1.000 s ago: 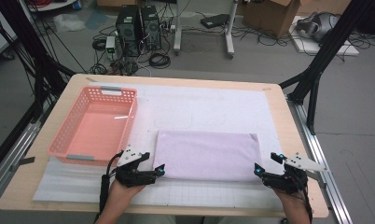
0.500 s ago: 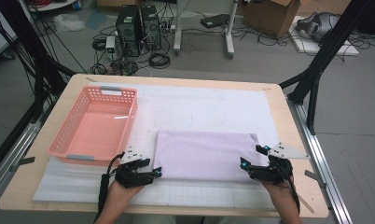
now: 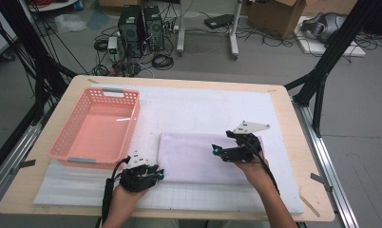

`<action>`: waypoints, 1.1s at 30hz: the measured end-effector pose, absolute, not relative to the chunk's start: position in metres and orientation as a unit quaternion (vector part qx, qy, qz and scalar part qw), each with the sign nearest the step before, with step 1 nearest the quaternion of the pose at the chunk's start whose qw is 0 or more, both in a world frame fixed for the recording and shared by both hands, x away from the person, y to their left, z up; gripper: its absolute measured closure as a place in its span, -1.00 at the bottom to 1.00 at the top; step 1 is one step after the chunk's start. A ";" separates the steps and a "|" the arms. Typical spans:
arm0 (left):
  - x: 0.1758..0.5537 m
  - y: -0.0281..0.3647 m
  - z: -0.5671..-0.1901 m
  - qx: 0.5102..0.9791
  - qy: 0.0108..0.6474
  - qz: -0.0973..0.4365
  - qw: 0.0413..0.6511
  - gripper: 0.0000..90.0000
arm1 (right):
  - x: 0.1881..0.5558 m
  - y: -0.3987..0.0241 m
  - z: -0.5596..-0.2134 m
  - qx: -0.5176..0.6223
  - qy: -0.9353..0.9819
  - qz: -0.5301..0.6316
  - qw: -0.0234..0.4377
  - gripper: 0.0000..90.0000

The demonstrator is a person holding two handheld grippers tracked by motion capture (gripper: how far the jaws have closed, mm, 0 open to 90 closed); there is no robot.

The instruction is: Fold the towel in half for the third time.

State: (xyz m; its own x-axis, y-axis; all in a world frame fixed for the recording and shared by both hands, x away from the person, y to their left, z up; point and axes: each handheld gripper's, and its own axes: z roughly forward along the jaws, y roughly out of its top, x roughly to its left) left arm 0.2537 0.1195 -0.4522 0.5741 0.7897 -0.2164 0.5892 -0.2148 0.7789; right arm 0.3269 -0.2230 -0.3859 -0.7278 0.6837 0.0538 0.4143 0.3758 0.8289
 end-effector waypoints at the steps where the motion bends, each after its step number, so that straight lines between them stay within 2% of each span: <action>1: 0.254 0.118 -0.452 0.772 0.447 0.111 0.439 0.58 | 0.332 -0.218 -0.385 0.335 0.818 0.445 0.146 -0.55; 3: 0.254 0.118 -0.452 0.770 0.449 0.109 0.441 0.66 | 0.341 -0.208 -0.385 0.329 0.823 0.442 0.139 -0.55; 10: 0.255 0.119 -0.454 0.765 0.451 0.101 0.449 0.76 | 0.369 -0.173 -0.385 0.309 0.844 0.422 0.120 -0.54; 13: 0.255 0.119 -0.454 0.763 0.452 0.098 0.452 0.77 | 0.381 -0.158 -0.387 0.304 0.852 0.410 0.114 -0.54; 20: 0.257 0.122 -0.455 0.756 0.460 0.085 0.459 0.77 | 0.403 -0.124 -0.397 0.286 0.868 0.394 0.095 -0.39; 33: 0.259 0.126 -0.456 0.746 0.471 0.064 0.466 0.77 | 0.420 -0.069 -0.422 0.254 0.897 0.358 0.056 -0.27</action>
State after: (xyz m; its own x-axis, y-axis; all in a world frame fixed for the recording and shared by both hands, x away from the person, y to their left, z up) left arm 0.2587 0.1255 -0.4562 0.5487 0.7624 -0.3431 0.6426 -0.1221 0.7564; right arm 0.4200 -0.0691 -0.4224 -0.8641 0.4966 0.0813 0.4159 0.6138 0.6710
